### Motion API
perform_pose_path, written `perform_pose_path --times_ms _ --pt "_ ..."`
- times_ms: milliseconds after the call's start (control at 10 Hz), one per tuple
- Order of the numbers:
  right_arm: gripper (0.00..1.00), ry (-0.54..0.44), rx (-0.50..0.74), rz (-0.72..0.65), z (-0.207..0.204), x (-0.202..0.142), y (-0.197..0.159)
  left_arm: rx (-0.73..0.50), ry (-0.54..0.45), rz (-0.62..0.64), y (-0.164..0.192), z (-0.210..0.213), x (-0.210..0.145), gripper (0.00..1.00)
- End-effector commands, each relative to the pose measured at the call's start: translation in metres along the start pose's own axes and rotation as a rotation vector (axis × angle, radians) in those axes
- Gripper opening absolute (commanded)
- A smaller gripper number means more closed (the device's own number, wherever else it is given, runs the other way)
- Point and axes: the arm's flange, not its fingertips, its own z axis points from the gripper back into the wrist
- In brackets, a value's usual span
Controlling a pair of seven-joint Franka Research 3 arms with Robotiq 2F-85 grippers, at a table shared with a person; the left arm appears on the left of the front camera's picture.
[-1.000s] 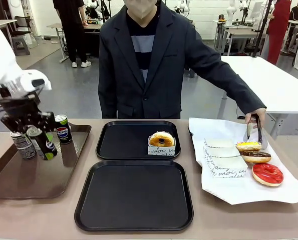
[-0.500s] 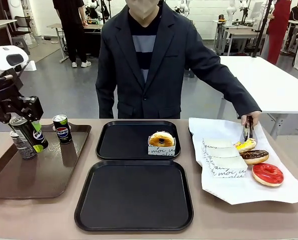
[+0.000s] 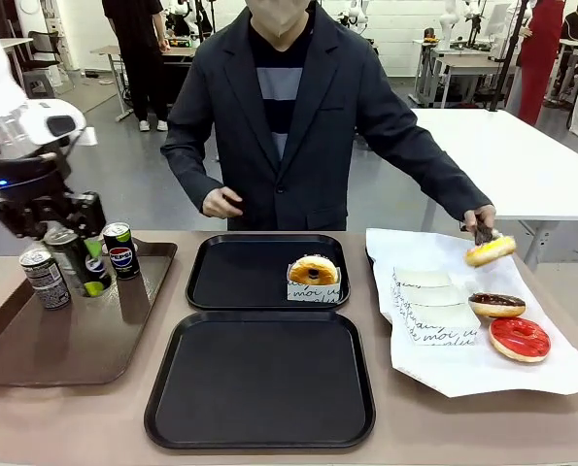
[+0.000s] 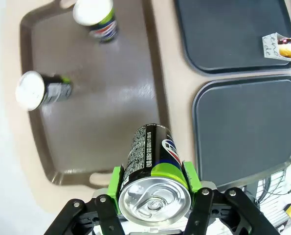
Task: Set up donuts and drinks on trays.
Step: Pick up one Pepsi coke and place it on the Flat Tray.
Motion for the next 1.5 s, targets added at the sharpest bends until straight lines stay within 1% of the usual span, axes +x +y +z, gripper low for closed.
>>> perform_pose_path --times_ms 0,300,400,500,600,700,800,900,1000,1100,1300,1400 --pt "1.0 0.001 0.007 0.0 0.001 -0.001 0.0 0.007 0.003 -0.05 -0.028 -0.016 0.054 0.59" --pt "1.0 0.001 0.007 0.0 0.001 -0.001 0.0 0.037 -0.029 -0.095 -0.074 -0.046 0.108 0.59" --pt "1.0 0.001 0.007 0.0 0.001 -0.001 0.0 0.028 -0.025 -0.106 -0.087 -0.06 0.122 0.59" --pt "1.0 0.001 0.007 0.0 0.001 -0.001 0.0 0.036 0.027 -0.114 -0.09 -0.068 0.12 0.59" --pt "1.0 0.001 0.007 0.0 0.001 -0.001 0.0 0.043 0.071 -0.124 -0.075 -0.059 0.099 0.59" --pt "1.0 0.001 0.007 0.0 0.001 -0.001 0.0 -0.001 0.096 -0.157 -0.042 -0.037 0.063 0.59" --pt "1.0 0.001 0.007 0.0 0.001 -0.001 0.0 -0.052 0.106 -0.158 -0.011 -0.019 0.033 0.59" --pt "1.0 0.001 0.007 0.0 0.001 -0.001 0.0 -0.059 0.095 -0.126 0.011 -0.011 0.012 0.59" --pt "1.0 0.001 0.007 0.0 0.001 -0.001 0.0 -0.044 0.097 -0.102 0.023 -0.011 0.001 0.59" --pt "1.0 0.001 0.007 0.0 0.001 -0.001 0.0 -0.031 0.102 -0.104 0.026 -0.011 -0.007 0.59" --pt "1.0 0.001 0.007 0.0 0.001 -0.001 0.0 -0.006 0.083 -0.063 0.023 -0.01 -0.009 0.59" --pt "1.0 0.001 0.007 0.0 0.001 -0.001 0.0 -0.045 0.11 -0.087 0.033 -0.008 -0.013 0.59"
